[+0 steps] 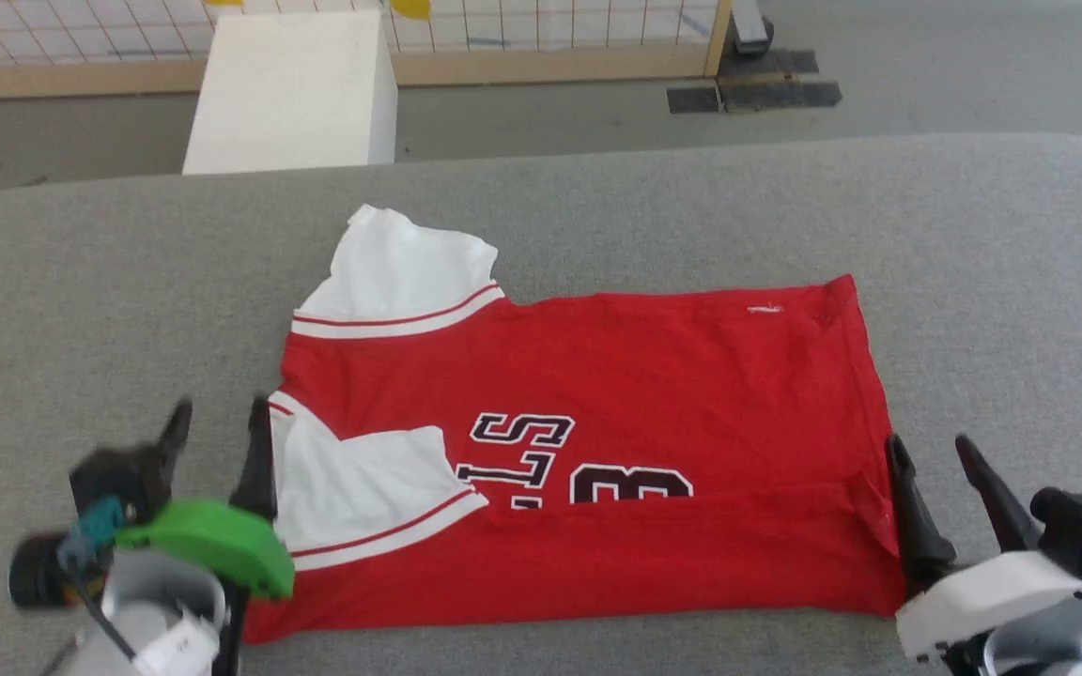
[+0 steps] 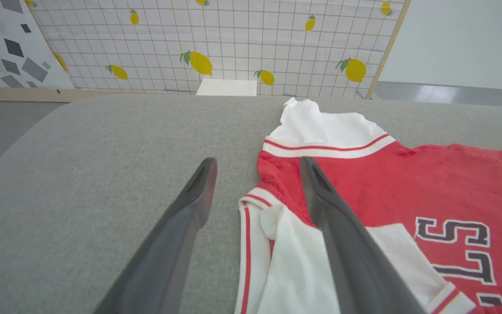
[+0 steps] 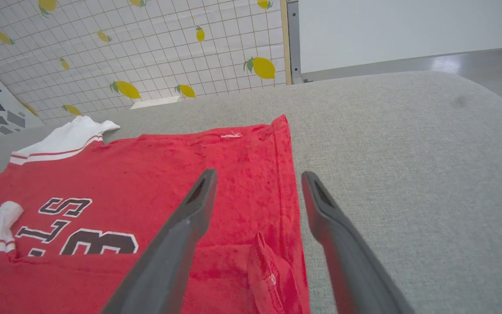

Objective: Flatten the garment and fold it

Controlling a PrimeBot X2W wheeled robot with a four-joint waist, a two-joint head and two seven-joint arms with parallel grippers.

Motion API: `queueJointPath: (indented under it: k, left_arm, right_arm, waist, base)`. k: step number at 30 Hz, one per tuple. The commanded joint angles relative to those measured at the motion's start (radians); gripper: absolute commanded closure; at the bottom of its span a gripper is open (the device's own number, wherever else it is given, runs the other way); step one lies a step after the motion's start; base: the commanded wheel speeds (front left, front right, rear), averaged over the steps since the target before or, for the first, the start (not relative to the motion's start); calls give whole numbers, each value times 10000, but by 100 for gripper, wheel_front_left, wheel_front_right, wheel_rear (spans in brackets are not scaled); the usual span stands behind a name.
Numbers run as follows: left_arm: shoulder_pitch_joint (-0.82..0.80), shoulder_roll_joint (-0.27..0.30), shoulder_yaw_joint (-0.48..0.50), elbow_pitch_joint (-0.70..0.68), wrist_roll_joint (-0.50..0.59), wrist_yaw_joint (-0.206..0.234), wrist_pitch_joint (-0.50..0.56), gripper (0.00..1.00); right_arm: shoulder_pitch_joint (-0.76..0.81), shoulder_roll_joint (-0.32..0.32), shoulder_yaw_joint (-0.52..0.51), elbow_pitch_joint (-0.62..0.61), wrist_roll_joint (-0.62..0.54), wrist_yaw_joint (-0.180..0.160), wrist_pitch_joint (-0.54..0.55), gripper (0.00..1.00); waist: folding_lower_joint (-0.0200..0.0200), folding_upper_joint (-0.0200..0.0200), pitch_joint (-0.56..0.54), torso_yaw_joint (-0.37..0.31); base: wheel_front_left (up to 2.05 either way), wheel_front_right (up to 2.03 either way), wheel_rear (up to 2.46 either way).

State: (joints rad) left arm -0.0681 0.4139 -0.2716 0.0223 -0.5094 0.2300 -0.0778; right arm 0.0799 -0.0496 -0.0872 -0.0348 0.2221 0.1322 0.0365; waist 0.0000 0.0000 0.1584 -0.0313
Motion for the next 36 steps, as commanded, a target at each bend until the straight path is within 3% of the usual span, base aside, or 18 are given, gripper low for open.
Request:
queueJointPath:
  k: [1, 10, 14, 15, 18, 22, 23, 31, 32, 33, 34, 36]
  left_arm:
    - [-735, 159, -51, 12, 218, -239, -117, 0]
    - [-4674, 671, -505, 1384, 410, -1752, 890, 0]
    - [-6254, 885, -647, 2310, 255, -2331, 1941, 0]
    - [-7276, 1011, -693, 2956, 72, -2569, 2942, 0]
    - [-8008, 1122, -761, 3508, -99, -2658, 4033, 0]
    - [-8615, 1264, -788, 4105, -342, -2453, 5626, 0]
    - [-8766, 1406, -794, 4299, -410, -2220, 6463, 0]
    - [-8502, 1838, -908, 4249, -557, -1414, 8765, 0]
    - [-8455, 1879, -904, 4128, -571, -1368, 8859, 55]
    - [-8405, 1923, -896, 3979, -581, -1323, 8926, 88]
    - [-8370, 1955, -895, 3858, -582, -1314, 8927, 100]
    - [-8291, 2014, -889, 3668, -600, -1276, 8978, 100]
  right_arm:
    - [-355, -7, 83, -54, -155, -15, -368, 0]
    - [-1533, -7, 518, 84, -381, -15, -1451, 0]
    - [-2021, -7, 730, 107, -408, -15, -1621, 0]
    - [-2361, -7, 913, 68, -408, -15, -1706, 0]
    - [-2597, -7, 1051, 30, -384, -15, -1765, 0]
    - [-2799, -7, 1209, 34, -304, -15, -1812, 0]
    - [-2872, -7, 1297, 56, -245, -15, -1845, 0]
    - [-2963, -7, 1505, 225, -97, -15, -1967, 0]
    - [-2973, -7, 1514, 232, -85, -15, -1969, 0]
    - [-2995, -7, 1524, 243, -82, -15, -1962, 0]
    - [-3026, -7, 1531, 252, -90, -15, -1941, 0]
    - [-3193, -7, 1574, 251, -210, -15, -1853, 0]
  waist:
    - [0, 0, 564, -259]
    - [0, 0, 2054, -864]
    - [0, 0, 2653, -1186]
    - [0, 0, 3055, -1455]
    - [0, 0, 3343, -1660]
    - [0, 0, 3598, -1897]
    - [0, 0, 3684, -2014]
    - [0, 0, 3776, -2251]
    - [0, 0, 3785, -2265]
    - [0, 0, 3796, -2278]
    - [0, 0, 3804, -2283]
    - [0, 0, 3822, -2293]
  base:
    - [0, 0, 0]
    - [0, 0, 0]
    - [0, 0, 0]
    - [0, 0, 0]
    - [0, 0, 0]
    - [0, 0, 0]
    - [0, 0, 0]
    - [0, 0, 0]
    - [0, 0, 0]
    - [0, 0, 0]
    - [0, 0, 0]
    - [0, 0, 0]
